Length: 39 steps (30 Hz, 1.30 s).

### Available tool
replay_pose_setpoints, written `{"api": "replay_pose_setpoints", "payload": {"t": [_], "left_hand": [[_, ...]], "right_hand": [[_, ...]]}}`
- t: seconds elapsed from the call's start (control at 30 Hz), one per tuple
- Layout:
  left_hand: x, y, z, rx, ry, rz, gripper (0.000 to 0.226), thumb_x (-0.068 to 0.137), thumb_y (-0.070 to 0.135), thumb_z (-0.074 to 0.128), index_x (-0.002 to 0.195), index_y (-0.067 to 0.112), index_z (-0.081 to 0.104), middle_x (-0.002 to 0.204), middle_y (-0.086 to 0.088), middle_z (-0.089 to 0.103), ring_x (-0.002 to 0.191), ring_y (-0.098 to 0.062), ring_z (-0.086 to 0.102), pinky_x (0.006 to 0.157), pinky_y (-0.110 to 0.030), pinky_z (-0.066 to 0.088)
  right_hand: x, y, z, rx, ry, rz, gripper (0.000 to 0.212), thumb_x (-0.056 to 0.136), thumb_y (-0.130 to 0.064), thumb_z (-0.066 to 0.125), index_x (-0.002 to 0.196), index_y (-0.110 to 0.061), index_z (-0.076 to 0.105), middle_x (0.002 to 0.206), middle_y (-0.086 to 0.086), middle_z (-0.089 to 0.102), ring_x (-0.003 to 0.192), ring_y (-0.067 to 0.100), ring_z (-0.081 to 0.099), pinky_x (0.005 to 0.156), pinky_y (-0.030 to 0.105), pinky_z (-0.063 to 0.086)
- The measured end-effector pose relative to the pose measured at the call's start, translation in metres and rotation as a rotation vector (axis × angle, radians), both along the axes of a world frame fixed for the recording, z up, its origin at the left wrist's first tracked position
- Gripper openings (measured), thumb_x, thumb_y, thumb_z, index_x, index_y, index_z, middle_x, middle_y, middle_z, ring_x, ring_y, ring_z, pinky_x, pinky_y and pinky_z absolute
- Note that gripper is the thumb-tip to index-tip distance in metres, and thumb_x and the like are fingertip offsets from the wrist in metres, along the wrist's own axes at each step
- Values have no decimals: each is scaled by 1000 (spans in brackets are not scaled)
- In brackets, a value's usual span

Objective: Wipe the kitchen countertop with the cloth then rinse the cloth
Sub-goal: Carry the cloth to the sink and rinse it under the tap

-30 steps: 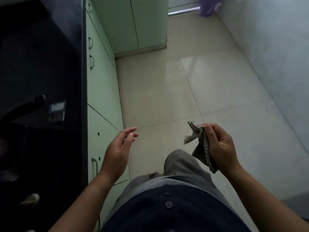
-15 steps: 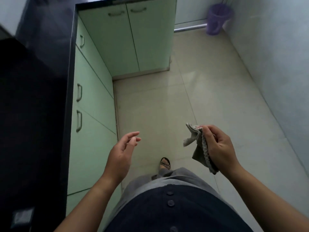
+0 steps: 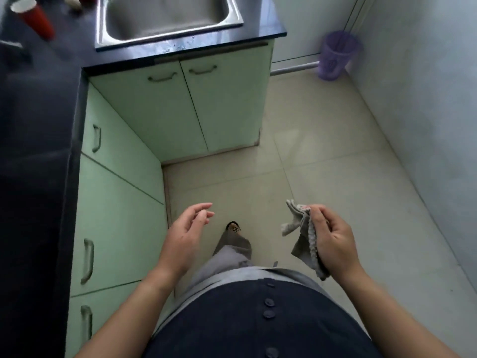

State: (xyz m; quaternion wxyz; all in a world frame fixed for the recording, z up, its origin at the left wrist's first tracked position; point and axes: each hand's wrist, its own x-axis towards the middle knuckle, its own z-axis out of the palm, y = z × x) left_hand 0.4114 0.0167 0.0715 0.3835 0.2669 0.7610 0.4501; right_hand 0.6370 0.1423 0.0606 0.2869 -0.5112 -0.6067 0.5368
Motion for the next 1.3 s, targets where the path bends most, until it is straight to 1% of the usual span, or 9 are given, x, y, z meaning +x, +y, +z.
{"api": "replay_pose_setpoints", "payload": {"t": [0.13, 0.27, 0.47, 0.63, 0.8, 0.9, 1.07, 1.17, 1.3], "left_hand": [[-63, 95, 15, 48, 30, -82, 23, 97, 23, 42, 107, 29, 62, 99, 9, 68, 94, 1, 61, 79, -11, 44], [-111, 175, 20, 65, 24, -73, 23, 97, 20, 42, 107, 24, 63, 98, 5, 68, 89, 1, 61, 78, -11, 44], [-166, 267, 2, 8, 7, -77, 22, 96, 22, 46, 100, 35, 64, 96, 9, 69, 94, -2, 61, 82, -18, 43], [-212, 365, 2, 5, 6, 31, 24, 97, 22, 44, 101, 36, 63, 97, 9, 69, 94, -1, 61, 86, -27, 45], [-260, 453, 16, 70, 13, 155, 21, 96, 26, 45, 103, 34, 62, 98, 10, 69, 94, -3, 61, 81, -23, 42], [-283, 482, 23, 94, 3, 216, 22, 96, 23, 45, 103, 34, 62, 97, 10, 69, 94, -4, 62, 83, -21, 44], [-349, 523, 27, 51, 31, 183, 19, 94, 30, 48, 107, 33, 61, 102, 12, 67, 96, 3, 60, 81, -10, 44], [-396, 552, 29, -6, 66, 82, 21, 92, 34, 50, 111, 35, 59, 104, 18, 63, 92, 13, 55, 74, 0, 39], [-458, 598, 37, 27, 93, 33, 19, 91, 31, 53, 110, 32, 58, 101, 14, 63, 85, 6, 57, 76, -8, 42]], "right_hand": [[-66, 96, 22, 82, 57, -65, 25, 94, -31, 45, 84, -27, 67, 75, -3, 74, 73, 10, 67, 64, 17, 50], [-110, 176, 35, 138, 38, -133, 24, 92, -35, 46, 80, -34, 67, 72, -10, 69, 64, 7, 59, 58, 14, 46], [-159, 271, 12, 79, -37, -133, 24, 95, -23, 49, 80, -30, 67, 72, -2, 68, 63, 4, 57, 59, 11, 44], [-220, 396, 17, 99, -56, -56, 26, 96, -21, 48, 79, -30, 65, 68, -18, 68, 64, -4, 58, 61, 8, 42], [-291, 511, 44, 136, 22, 87, 24, 97, -18, 45, 83, -22, 65, 69, 3, 73, 59, 10, 58, 54, 9, 45], [-331, 544, 48, 134, 48, 152, 24, 97, -15, 45, 83, -19, 64, 63, -9, 71, 51, -2, 57, 48, 4, 42], [-414, 589, 40, 108, 2, 277, 19, 93, -24, 54, 78, -27, 66, 66, -11, 67, 58, -5, 57, 57, 7, 43], [-473, 608, 40, 119, -16, 335, 12, 89, -31, 58, 80, -27, 65, 70, -12, 68, 63, -3, 59, 65, 17, 46], [-557, 631, 50, 134, 27, 387, 10, 87, -35, 61, 79, -31, 65, 71, -15, 68, 67, -2, 61, 67, 16, 47]]}}
